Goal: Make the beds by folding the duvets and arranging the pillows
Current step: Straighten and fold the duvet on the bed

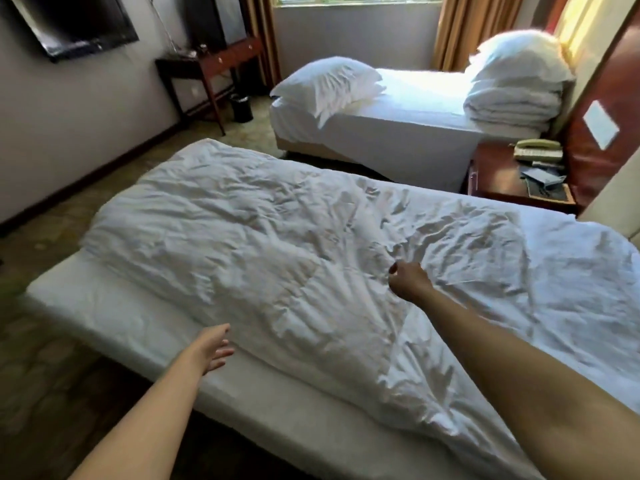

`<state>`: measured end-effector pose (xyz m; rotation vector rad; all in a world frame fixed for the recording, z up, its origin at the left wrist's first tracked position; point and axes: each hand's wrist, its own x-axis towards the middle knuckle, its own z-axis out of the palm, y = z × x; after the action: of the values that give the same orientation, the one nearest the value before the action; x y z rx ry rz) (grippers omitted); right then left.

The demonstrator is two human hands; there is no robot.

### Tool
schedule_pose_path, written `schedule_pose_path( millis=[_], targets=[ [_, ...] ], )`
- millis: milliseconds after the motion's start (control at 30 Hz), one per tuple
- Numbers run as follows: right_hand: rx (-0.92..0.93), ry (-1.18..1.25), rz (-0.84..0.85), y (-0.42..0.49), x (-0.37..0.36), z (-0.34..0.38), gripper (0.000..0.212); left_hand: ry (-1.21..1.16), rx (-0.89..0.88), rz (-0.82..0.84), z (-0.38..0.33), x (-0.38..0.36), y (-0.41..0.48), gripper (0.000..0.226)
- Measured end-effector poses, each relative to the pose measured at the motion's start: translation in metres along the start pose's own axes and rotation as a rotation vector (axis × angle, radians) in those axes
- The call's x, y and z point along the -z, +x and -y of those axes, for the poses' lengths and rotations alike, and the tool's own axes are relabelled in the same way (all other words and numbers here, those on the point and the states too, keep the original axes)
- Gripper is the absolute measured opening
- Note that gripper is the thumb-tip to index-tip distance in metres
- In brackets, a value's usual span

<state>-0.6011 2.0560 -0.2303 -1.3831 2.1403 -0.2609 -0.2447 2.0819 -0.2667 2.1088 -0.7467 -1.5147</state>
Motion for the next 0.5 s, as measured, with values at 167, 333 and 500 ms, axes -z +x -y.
schedule_pose_path(
  millis=[167,333,500],
  targets=[
    [0.158,-0.181,0.051,-0.011,-0.067,0.125,0.038,0.254,-0.097,-0.126,0.0,0.16,0.033,0.021],
    [0.266,-0.267,-0.033,-0.01,-0.109,0.204,0.04,0.51,-0.066,-0.109,-0.012,0.249,0.065,0.008],
    [0.195,-0.307,-0.074,0.034,-0.124,0.234,0.042,0.751,-0.158,-0.099,-0.044,0.295,0.13,0.012]
  ],
)
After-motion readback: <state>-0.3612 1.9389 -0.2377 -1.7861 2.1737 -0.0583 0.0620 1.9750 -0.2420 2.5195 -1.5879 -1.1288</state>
